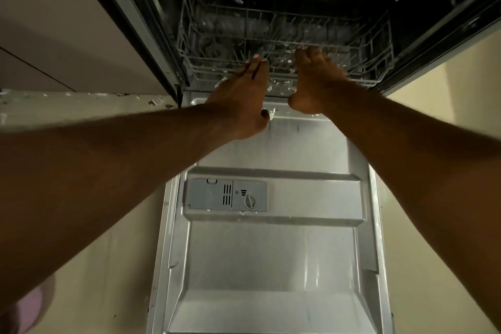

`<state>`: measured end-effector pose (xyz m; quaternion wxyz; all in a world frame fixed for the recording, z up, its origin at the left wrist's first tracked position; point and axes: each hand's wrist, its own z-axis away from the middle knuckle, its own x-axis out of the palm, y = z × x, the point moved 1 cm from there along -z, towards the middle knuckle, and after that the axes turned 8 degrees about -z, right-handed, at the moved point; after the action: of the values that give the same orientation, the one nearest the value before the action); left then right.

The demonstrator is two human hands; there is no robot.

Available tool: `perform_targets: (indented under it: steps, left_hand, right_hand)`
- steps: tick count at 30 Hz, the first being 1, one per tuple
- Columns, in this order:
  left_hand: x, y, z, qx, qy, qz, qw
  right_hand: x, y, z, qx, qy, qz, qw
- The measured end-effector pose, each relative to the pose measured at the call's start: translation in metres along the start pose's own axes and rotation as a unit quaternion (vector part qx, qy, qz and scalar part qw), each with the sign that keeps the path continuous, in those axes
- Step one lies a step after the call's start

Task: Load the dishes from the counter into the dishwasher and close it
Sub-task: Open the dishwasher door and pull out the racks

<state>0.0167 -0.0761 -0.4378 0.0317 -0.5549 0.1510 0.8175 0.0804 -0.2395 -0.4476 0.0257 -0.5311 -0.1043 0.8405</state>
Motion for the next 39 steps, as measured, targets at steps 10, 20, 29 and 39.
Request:
perform_targets:
  steps: [10, 20, 29, 39]
  left_hand:
    - [0.005, 0.029, 0.003, -0.005, -0.084, -0.086, 0.993]
    - [0.003, 0.050, 0.016, -0.046, -0.082, -0.168, 0.981]
    - [0.026, 0.081, 0.072, -0.049, -0.132, -0.206, 0.968]
    - [0.056, 0.105, 0.156, -0.038, -0.203, -0.185, 0.961]
  right_hand:
    - [0.025, 0.003, 0.050, -0.004, -0.029, -0.015, 0.999]
    - [0.031, -0.004, 0.088, -0.008, -0.036, -0.012, 0.999]
    - [0.054, -0.001, 0.159, -0.006, -0.069, -0.038, 0.997]
    - [0.088, -0.004, 0.253, 0.031, -0.128, -0.089, 0.987]
